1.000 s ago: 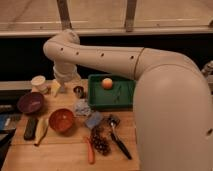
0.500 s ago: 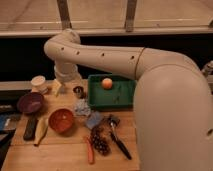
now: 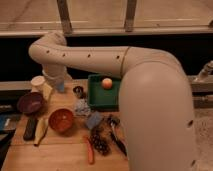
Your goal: Place eraser in red bowl
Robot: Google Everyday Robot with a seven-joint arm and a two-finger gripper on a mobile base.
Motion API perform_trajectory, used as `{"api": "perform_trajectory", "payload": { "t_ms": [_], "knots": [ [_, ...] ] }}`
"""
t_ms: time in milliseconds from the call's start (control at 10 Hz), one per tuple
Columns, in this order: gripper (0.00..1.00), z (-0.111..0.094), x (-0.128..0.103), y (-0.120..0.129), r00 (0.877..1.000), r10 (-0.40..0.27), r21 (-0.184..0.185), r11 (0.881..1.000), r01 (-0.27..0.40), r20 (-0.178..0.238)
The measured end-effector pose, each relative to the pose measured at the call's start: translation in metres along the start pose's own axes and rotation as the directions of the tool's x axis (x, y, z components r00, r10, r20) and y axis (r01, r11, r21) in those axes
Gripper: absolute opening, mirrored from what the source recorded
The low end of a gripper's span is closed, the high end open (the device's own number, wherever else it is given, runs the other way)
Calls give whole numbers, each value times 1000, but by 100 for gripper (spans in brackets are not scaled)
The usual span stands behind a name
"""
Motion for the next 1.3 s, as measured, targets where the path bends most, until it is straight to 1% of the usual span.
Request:
{"api": "perform_trajectory", "payload": {
  "t_ms": [100, 200, 300, 400, 500, 800, 900, 1000, 1100, 1200, 1300],
  "knots": [
    [80, 8, -15, 24, 998, -64, 12, 998, 64, -20],
    [80, 21, -32, 54, 989, -142, 23, 989, 143, -50],
    [80, 31, -42, 74, 980, -191, 22, 981, 193, -61],
    [80, 47, -57, 105, 961, -264, 9, 964, 265, -79],
    [80, 51, -60, 113, 956, -282, 4, 959, 283, -83],
    [80, 52, -59, 111, 956, -280, 7, 959, 282, -88],
    [80, 52, -60, 112, 956, -282, 3, 959, 283, -86],
    [80, 57, -62, 115, 953, -290, -13, 957, 290, -84],
    [80, 67, -69, 122, 947, -312, -33, 950, 310, -82],
    [80, 82, -78, 134, 934, -347, -59, 938, 343, -82],
    [80, 96, -88, 146, 920, -383, -83, 922, 377, -76]
  ]
}}
